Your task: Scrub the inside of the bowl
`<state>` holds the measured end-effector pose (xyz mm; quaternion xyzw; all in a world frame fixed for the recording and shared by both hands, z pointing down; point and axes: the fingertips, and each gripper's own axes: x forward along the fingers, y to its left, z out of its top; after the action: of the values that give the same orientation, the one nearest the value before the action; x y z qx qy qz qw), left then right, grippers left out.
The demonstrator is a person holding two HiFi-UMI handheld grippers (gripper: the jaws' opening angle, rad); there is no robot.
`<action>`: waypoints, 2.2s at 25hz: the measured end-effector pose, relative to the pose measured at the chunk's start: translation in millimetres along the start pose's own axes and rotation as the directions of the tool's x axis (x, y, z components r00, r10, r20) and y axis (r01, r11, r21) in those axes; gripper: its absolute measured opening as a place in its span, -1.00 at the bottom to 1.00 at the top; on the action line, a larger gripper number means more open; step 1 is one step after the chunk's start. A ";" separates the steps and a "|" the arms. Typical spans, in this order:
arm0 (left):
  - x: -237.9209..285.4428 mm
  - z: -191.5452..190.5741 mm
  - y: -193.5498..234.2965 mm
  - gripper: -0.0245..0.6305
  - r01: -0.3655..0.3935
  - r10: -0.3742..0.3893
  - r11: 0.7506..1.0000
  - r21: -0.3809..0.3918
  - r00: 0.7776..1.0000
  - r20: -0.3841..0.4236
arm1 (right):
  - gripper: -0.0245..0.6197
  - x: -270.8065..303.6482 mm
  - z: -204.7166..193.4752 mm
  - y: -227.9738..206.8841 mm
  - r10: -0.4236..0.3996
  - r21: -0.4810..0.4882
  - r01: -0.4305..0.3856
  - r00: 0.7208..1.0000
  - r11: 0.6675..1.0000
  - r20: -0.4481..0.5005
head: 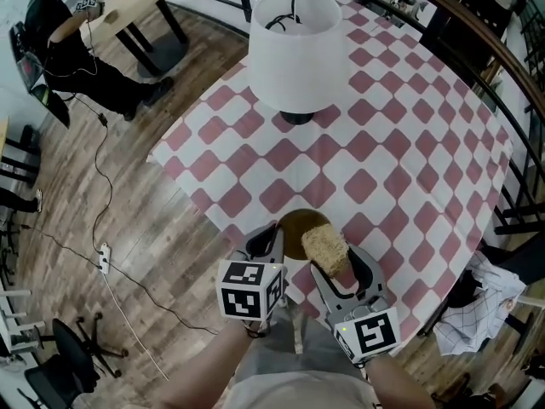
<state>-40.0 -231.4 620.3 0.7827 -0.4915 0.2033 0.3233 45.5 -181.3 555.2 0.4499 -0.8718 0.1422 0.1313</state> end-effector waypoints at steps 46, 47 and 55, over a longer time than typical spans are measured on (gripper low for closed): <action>-261.2 184.2 -79.9 -0.86 -0.004 -0.065 0.993 0.119 0.820 0.569 | -0.15 -97.3 230.7 105.4 -0.056 -0.641 0.243 0.953 0.728 0.298; -261.7 183.2 -85.3 -0.86 0.002 -0.075 0.992 0.129 0.821 0.566 | -0.15 -100.0 233.4 103.4 -0.068 -0.628 0.260 0.947 0.734 0.314; -259.3 182.0 -115.8 -0.86 0.048 -0.148 0.981 0.189 0.816 0.559 | -0.15 -110.7 251.6 104.0 -0.068 -0.569 0.312 0.911 0.761 0.408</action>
<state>-48.1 -158.8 291.0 0.8561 -0.5058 -0.0165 0.1052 -3.4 -133.1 269.4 0.4868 -0.8268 -0.2535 0.1231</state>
